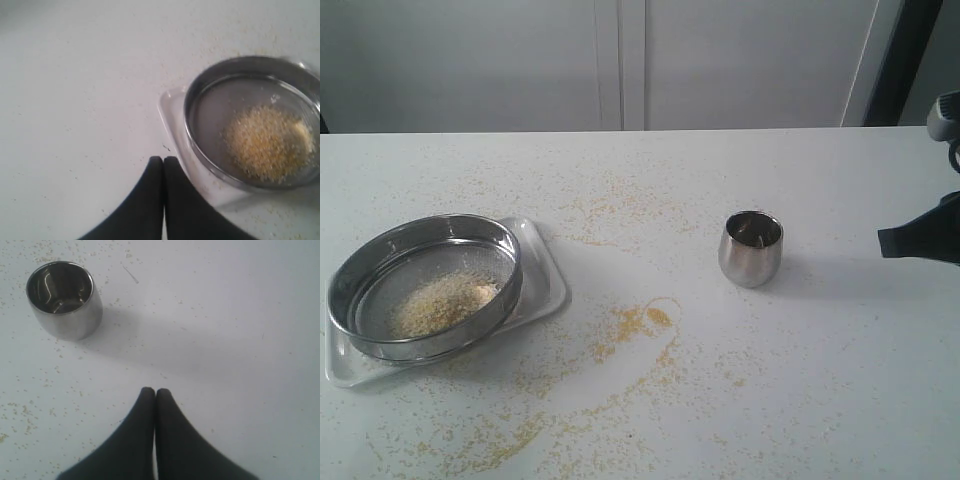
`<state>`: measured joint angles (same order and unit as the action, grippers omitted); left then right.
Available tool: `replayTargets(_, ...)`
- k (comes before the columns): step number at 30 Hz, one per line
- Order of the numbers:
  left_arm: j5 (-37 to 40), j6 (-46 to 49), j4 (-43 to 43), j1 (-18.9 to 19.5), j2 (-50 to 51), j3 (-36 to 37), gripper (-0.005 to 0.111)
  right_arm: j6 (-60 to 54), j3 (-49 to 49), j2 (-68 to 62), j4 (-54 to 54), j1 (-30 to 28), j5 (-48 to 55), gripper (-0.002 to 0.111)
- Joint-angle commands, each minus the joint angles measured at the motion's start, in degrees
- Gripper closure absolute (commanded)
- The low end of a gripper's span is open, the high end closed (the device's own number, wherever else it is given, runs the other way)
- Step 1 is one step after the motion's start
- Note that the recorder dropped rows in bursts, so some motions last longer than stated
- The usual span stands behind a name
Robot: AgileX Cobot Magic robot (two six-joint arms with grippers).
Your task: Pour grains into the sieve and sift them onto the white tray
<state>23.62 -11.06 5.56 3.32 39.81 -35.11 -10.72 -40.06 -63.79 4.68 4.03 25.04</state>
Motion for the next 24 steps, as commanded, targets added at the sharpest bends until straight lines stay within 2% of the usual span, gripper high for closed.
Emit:
replayTargets(1,7.3,11.1,-6.9,0.0,7.9,-6.4,0.107,-0.5,0.2,0.3,0.0,0.4,-0.3,0.108)
replayTargets(13,16.1,15.7,-8.1,0.0,26.3,-19.9,0.107,-0.5,0.2,0.3,0.0,0.4,-0.3,0.108)
replayTargets(20,23.8,18.5,-8.6,0.0,41.1,-31.9,0.107,-0.5,0.2,0.3,0.0,0.4,-0.3,0.108)
replayTargets(22,24.5,18.8,-9.9,0.0,43.7,-34.0,0.103,-0.5,0.2,0.3,0.0,0.4,-0.3,0.108)
replayTargets(24,25.2,18.8,-11.1,0.0,47.3,-36.8,0.087,-0.5,0.2,0.3,0.0,0.4,-0.3,0.108)
